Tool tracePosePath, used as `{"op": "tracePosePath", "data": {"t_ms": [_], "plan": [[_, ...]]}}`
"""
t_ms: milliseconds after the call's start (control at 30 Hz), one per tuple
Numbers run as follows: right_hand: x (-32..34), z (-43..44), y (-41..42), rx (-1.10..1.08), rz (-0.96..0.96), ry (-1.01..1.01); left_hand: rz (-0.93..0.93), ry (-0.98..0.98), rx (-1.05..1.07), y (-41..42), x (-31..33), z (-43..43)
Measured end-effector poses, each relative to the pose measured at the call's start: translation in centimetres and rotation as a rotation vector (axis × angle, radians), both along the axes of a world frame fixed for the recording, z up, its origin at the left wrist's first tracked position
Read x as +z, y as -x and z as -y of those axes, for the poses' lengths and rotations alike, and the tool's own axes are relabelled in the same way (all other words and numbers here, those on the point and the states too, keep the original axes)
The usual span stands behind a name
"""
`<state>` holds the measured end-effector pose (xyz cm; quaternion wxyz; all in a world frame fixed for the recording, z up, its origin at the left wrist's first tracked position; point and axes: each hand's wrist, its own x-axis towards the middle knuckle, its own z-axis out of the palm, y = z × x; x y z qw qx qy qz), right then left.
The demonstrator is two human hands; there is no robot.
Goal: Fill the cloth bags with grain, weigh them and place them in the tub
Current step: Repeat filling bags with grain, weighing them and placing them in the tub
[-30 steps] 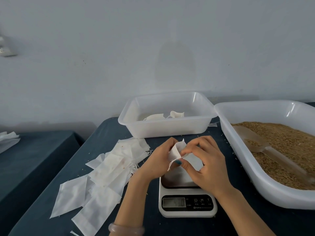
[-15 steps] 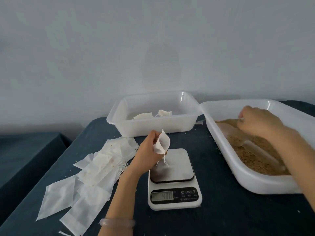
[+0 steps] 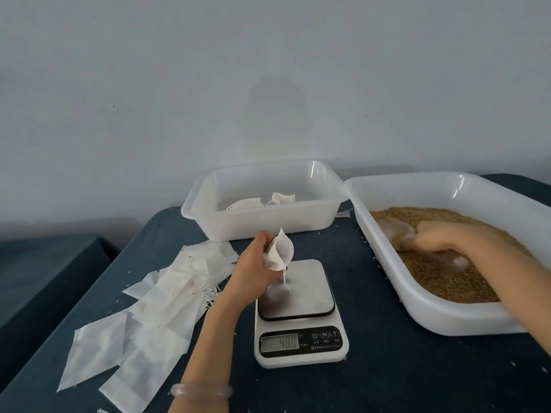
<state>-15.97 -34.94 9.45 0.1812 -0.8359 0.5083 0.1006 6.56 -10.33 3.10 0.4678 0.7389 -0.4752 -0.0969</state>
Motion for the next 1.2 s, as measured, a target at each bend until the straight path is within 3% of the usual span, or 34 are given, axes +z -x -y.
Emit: {"op": "tracePosePath", "data": {"t_ms": [233, 333, 400, 500, 633, 800, 1033, 1200], "plan": [[-0.5, 1.7, -1.9, -0.221, 0.225, 0.115, 0.016, -0.022, 0.007, 0.1, -0.2, 0.1], [-1.2, 2.1, -2.0, -0.228, 0.136, 0.163, 0.017, -0.020, 0.007, 0.1, -0.3, 0.1], [-1.8, 2.0, -1.8, -0.106, 0.020, 0.192, 0.015, -0.025, 0.009, 0.1, -0.3, 0.1], [-2.4, 1.8, -2.3, 0.003, 0.071, 0.068, 0.032, -0.032, 0.008, 0.1, -0.3, 0.2], [-2.0, 2.1, -2.6, -0.127, 0.414, -0.339, 0.036, -0.037, 0.001, 0.3, -0.3, 0.2], [-1.7, 2.8, -2.0, -0.294, 0.608, -0.418, 0.012, -0.006, 0.011, 0.4, -0.2, 0.2], [-0.7, 2.9, -1.2, -0.290, 0.741, -0.377, 0.029, -0.030, 0.027, 0.2, -0.4, 0.2], [-0.7, 3.4, -0.9, -0.148, 0.581, 0.023, -0.002, -0.035, 0.054, 0.1, -0.2, 0.2]]}}
